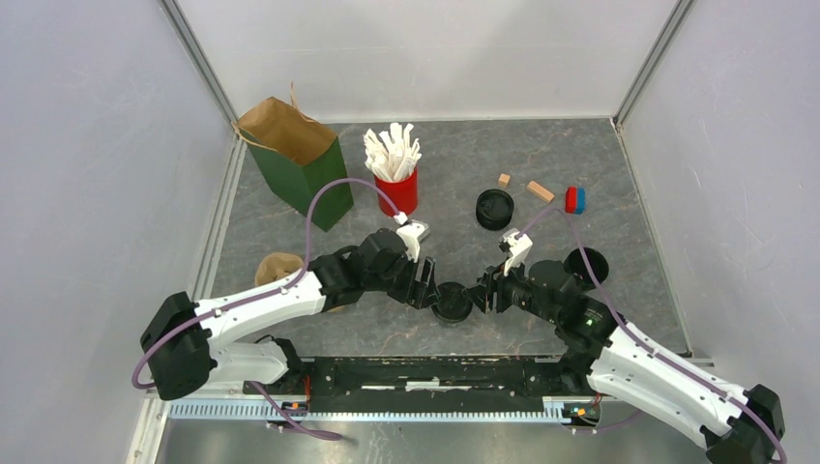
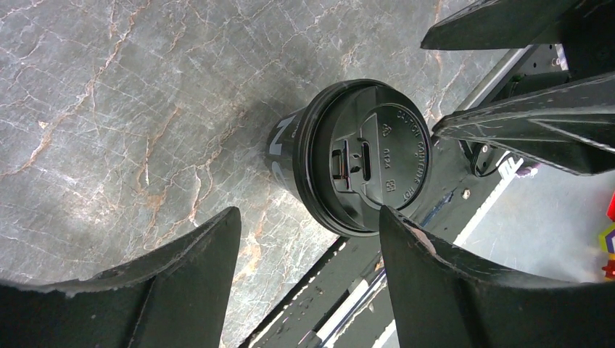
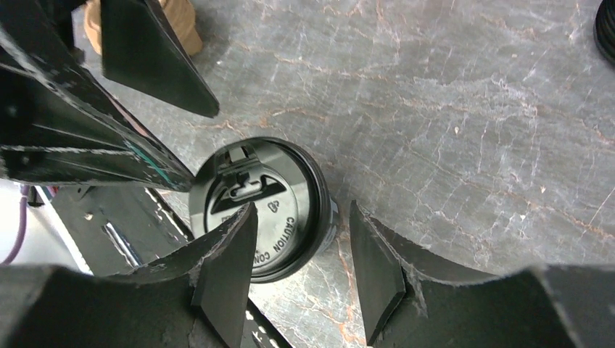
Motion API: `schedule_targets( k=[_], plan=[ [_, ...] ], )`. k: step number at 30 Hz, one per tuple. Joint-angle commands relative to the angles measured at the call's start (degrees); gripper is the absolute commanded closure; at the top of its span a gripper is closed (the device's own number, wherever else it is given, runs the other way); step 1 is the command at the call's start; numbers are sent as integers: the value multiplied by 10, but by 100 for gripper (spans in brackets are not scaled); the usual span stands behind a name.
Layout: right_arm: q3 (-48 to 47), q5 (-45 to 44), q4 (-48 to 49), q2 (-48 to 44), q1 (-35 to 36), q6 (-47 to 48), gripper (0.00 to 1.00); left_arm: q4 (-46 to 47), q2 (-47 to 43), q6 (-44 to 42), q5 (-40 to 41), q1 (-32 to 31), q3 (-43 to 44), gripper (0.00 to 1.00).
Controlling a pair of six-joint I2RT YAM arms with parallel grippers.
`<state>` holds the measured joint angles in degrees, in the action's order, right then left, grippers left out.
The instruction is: Pack the takeout coffee
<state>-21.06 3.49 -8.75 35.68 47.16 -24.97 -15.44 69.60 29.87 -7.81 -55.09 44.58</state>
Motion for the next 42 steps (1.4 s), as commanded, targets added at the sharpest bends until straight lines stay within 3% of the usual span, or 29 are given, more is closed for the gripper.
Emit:
schedule_targets(
  k=[1,7,14,26,42],
  plan=[
    [-41,8,8,1,2,10,45,24,-19,0,0,-1,-3,24],
    [-49,30,33,24,2,15,52,30,-24,11,-1,0,-8,24],
    [-63,4,13,54,2,51,44,37,-18,24,-17,6,-11,27],
    [-31,53,40,93,2,57,36,41,-7,25,-24,16,-21,28],
    [21,46,53,88,2,50,47,72,8,34,-53,23,-38,29]
  ],
)
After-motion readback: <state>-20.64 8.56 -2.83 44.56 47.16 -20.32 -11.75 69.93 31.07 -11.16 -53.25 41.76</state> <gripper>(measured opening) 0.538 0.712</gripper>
